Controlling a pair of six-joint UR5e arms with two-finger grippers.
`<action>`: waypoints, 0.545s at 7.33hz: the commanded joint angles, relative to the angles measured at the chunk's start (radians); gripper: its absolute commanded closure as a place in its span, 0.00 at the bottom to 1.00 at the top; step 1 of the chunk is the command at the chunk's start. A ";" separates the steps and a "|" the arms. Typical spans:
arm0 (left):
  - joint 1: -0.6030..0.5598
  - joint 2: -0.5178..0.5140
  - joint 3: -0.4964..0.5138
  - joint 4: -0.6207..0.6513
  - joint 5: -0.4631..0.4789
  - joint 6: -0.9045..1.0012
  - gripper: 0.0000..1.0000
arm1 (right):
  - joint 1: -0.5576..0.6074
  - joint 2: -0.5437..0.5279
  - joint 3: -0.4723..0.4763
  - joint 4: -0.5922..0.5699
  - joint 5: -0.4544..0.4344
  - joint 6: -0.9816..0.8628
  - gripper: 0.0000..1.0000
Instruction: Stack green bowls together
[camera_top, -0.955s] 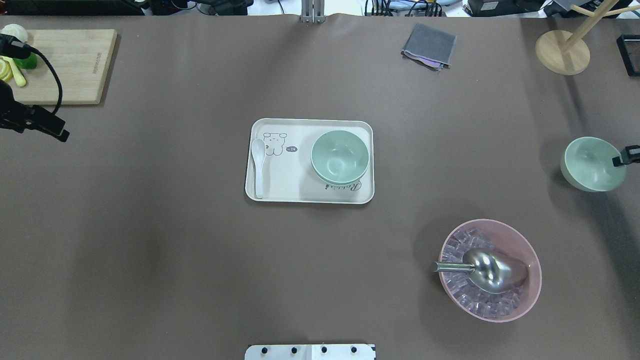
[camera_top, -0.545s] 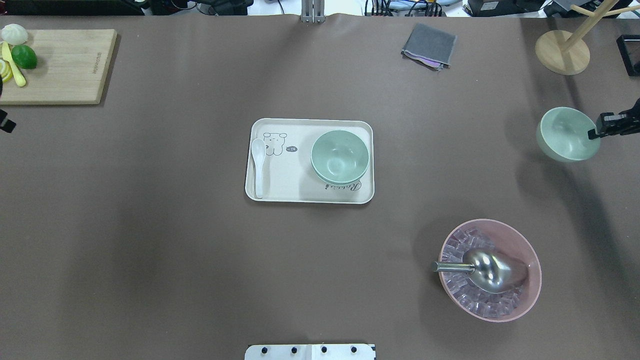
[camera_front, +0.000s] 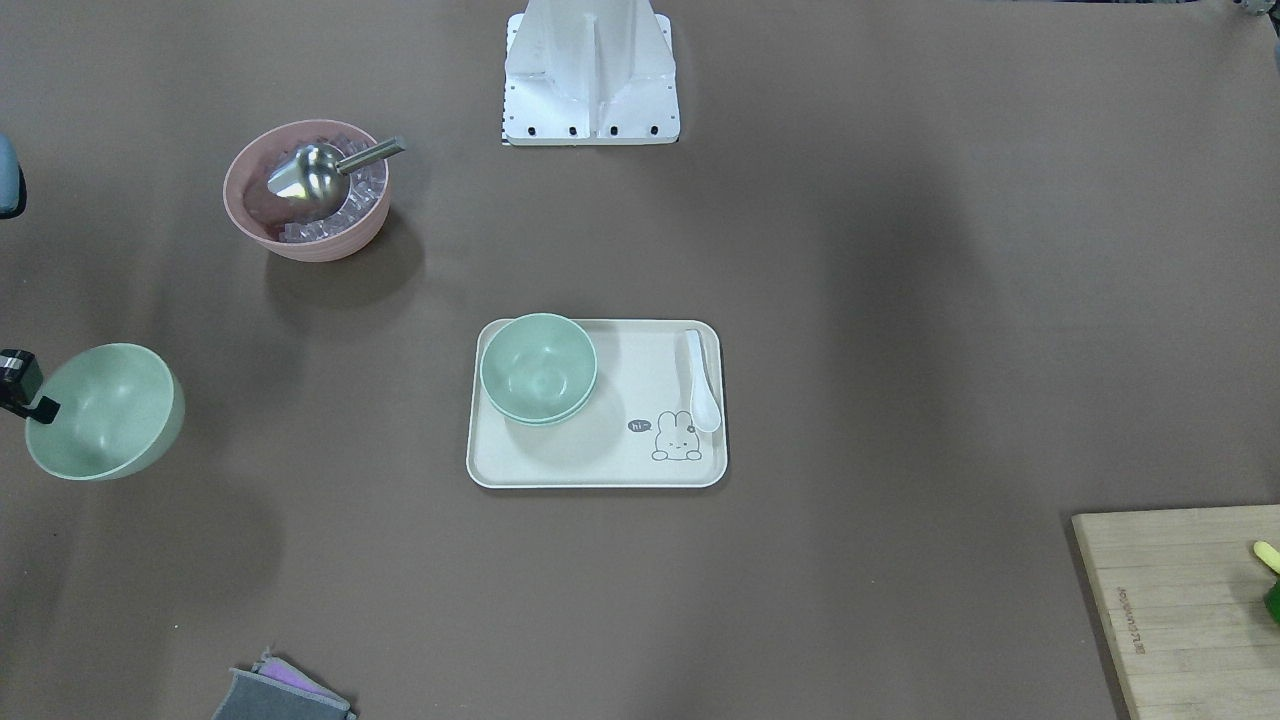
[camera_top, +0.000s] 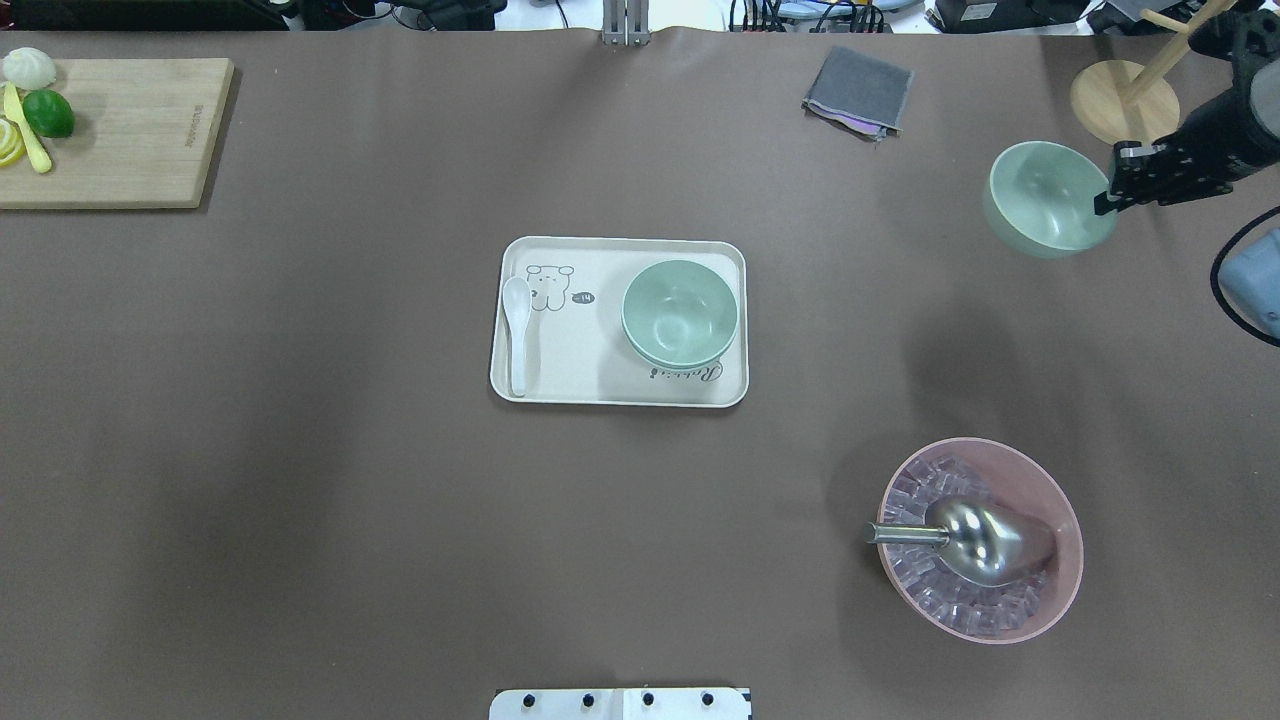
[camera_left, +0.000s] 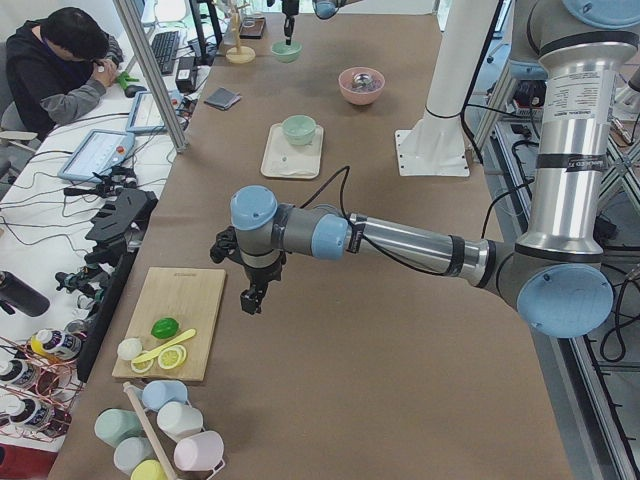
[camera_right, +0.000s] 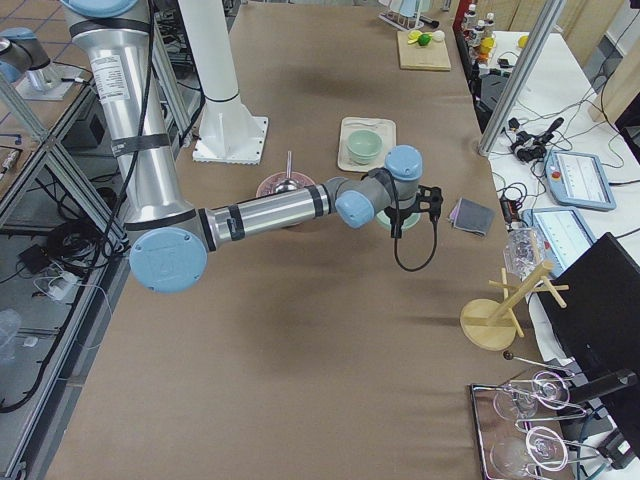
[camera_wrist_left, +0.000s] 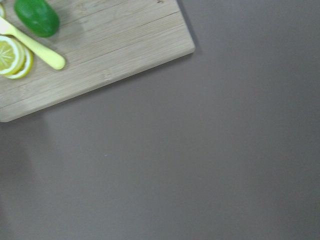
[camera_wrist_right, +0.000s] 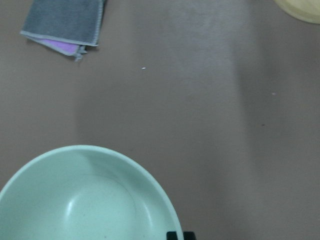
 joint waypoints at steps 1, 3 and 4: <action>-0.016 0.006 0.015 0.001 -0.017 0.026 0.01 | -0.109 0.105 0.067 -0.087 -0.047 0.172 1.00; -0.013 0.004 0.014 0.001 -0.020 0.019 0.01 | -0.242 0.159 0.091 -0.104 -0.142 0.328 1.00; -0.013 0.004 0.015 0.001 -0.022 0.019 0.01 | -0.294 0.207 0.091 -0.156 -0.187 0.375 1.00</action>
